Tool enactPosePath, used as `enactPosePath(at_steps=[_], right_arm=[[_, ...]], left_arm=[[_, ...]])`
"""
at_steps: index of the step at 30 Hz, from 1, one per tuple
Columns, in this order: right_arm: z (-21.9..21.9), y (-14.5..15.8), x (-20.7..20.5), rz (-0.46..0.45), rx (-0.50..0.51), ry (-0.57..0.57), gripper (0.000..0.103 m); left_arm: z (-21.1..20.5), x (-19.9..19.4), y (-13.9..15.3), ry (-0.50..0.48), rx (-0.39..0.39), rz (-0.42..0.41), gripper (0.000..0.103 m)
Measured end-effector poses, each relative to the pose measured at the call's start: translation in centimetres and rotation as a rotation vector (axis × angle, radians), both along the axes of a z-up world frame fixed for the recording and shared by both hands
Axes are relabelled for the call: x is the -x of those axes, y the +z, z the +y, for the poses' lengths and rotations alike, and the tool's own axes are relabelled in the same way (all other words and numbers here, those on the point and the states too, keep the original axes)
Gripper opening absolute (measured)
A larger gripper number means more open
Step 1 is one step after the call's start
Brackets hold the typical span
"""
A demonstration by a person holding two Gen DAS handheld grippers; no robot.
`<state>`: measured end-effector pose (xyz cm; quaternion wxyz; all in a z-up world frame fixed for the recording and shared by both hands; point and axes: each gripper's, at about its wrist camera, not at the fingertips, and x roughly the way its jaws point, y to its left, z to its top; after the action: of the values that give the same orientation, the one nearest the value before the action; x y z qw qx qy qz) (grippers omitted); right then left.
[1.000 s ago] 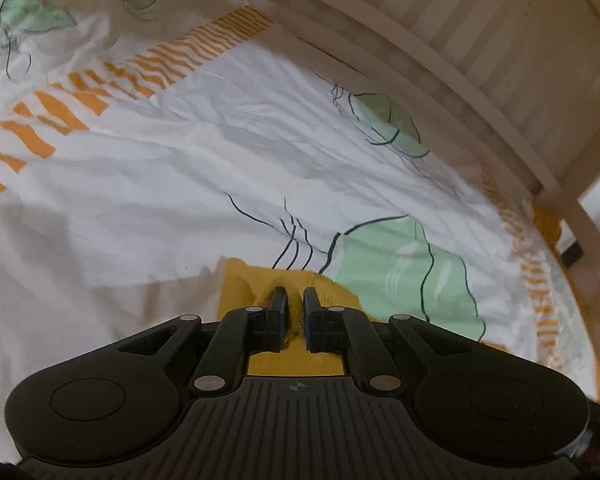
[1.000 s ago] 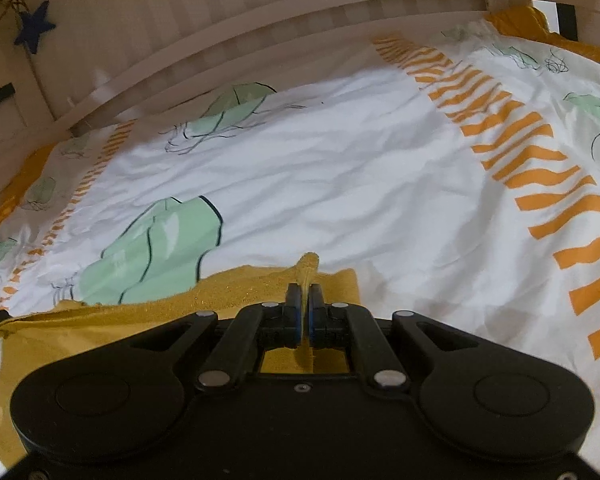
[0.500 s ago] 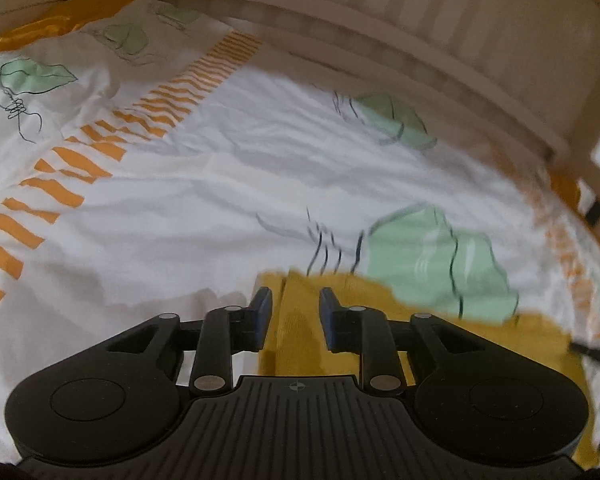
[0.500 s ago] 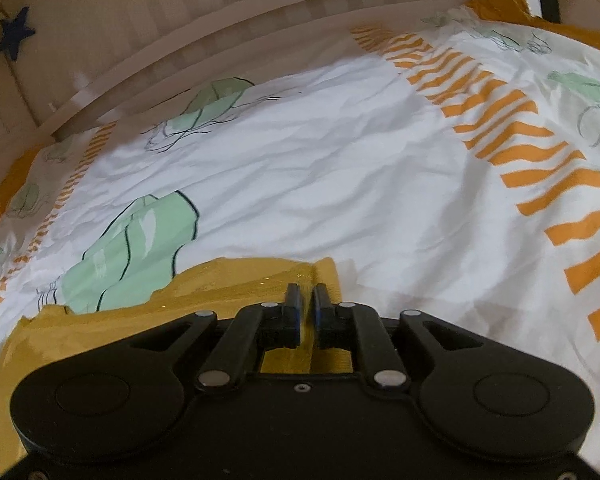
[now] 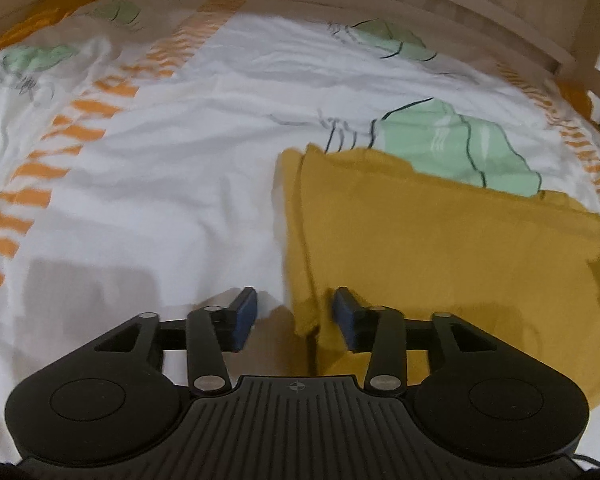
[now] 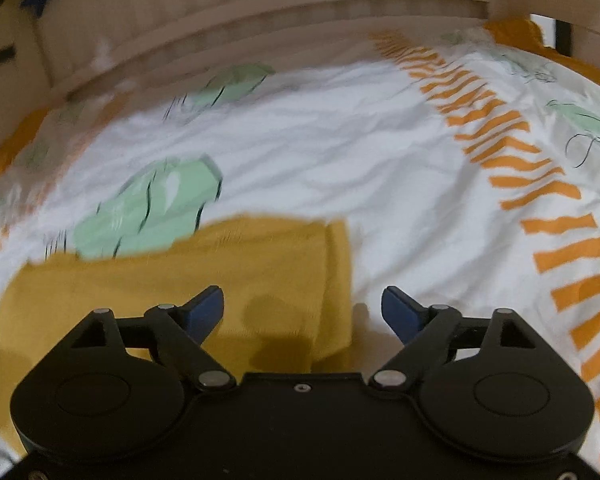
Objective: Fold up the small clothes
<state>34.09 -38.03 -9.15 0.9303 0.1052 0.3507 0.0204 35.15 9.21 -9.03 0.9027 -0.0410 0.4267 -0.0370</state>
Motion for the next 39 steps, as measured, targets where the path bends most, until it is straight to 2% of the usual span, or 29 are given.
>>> enactPosePath(at_steps=[3, 6, 9, 15, 22, 36, 39], right_arm=[[0.6, -0.9, 0.7, 0.024, 0.015, 0.022, 0.094], [0.0, -2.1, 1.0, 0.051, -0.01, -0.017, 0.097], [-0.9, -3.3, 1.4, 0.016, -0.056, -0.032, 0.1], [-0.7, -4.2, 2.5, -0.062, -0.07, -0.013, 0.103], [-1.8, -4.5, 2.9, -0.102, -0.153, -0.018, 0.103], [-2.0, -4.6, 3.1, -0.114, -0.175, -0.02, 0.103], [-2.5, -4.5, 3.0, -0.105, -0.209, -0.012, 0.103]], left_arm=[[0.6, 0.4, -0.5, 0.019, 0.022, -0.001, 0.052], [0.8, 0.6, -1.0, 0.016, 0.027, -0.013, 0.055], [0.5, 0.9, -1.5, -0.001, 0.012, -0.036, 0.058], [-0.2, 1.3, -1.8, -0.046, -0.018, -0.05, 0.07], [0.0, 2.0, -2.0, -0.033, 0.025, -0.07, 0.079], [-0.8, 1.7, -1.8, -0.012, -0.016, -0.034, 0.08], [-0.8, 1.7, -1.8, -0.012, -0.015, -0.031, 0.08]])
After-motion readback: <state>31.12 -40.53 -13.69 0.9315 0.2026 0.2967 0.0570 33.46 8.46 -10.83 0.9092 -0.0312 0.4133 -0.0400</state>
